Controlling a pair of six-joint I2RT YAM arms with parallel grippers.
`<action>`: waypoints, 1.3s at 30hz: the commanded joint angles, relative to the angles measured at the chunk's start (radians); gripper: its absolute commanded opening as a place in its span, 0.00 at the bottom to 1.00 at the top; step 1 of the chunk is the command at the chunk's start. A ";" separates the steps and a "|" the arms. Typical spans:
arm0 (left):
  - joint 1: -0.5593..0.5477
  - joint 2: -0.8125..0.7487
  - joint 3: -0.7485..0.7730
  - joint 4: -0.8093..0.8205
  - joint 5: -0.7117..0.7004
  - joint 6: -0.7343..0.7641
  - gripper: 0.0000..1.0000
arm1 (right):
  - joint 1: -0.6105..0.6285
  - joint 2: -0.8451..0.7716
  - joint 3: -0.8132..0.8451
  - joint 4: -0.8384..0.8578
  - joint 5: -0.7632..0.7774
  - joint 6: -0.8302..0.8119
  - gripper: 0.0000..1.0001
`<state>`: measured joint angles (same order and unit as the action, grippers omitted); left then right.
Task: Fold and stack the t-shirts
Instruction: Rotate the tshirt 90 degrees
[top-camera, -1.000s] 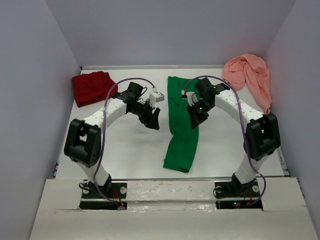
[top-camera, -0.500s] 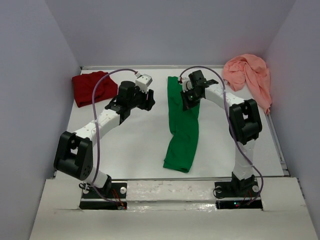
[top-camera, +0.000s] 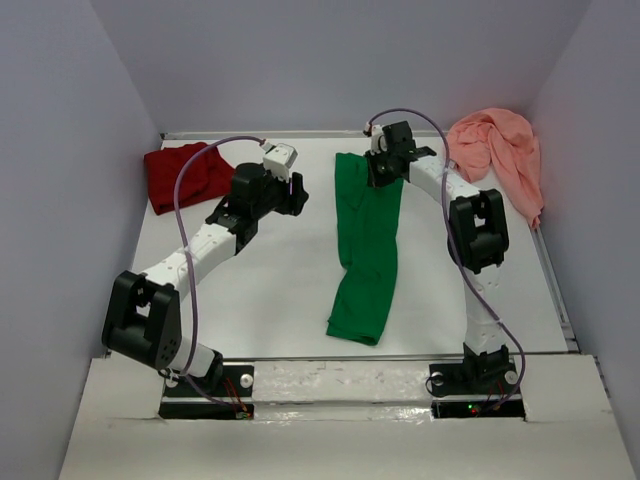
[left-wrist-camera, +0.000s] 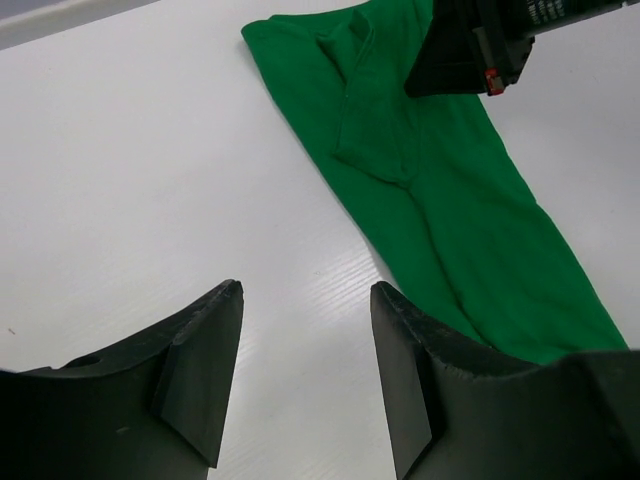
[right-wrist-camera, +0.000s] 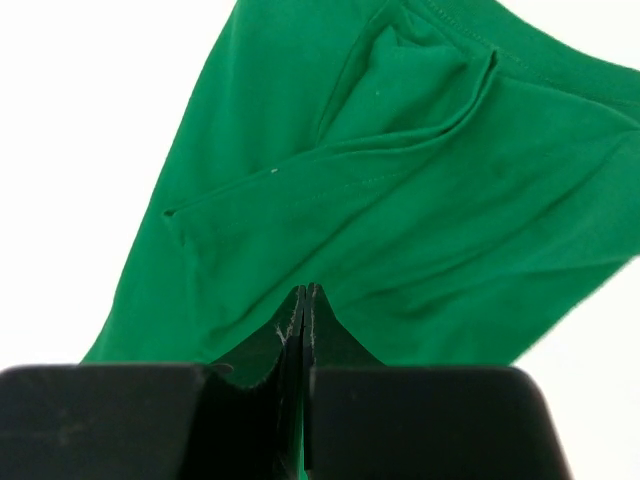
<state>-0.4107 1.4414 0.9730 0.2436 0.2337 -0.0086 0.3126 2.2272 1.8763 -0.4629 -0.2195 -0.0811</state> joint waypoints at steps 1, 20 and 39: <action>0.001 -0.059 -0.008 0.060 -0.017 -0.025 0.63 | 0.000 0.058 0.061 0.024 -0.013 0.035 0.00; 0.001 -0.098 -0.045 0.077 0.003 -0.016 0.63 | 0.000 0.069 0.066 0.038 -0.101 0.038 0.66; 0.001 -0.113 -0.051 0.077 0.026 -0.014 0.62 | 0.000 0.084 0.060 0.092 -0.185 0.121 0.02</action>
<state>-0.4107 1.3693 0.9222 0.2657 0.2398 -0.0311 0.3126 2.3413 1.9179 -0.4171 -0.3676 0.0074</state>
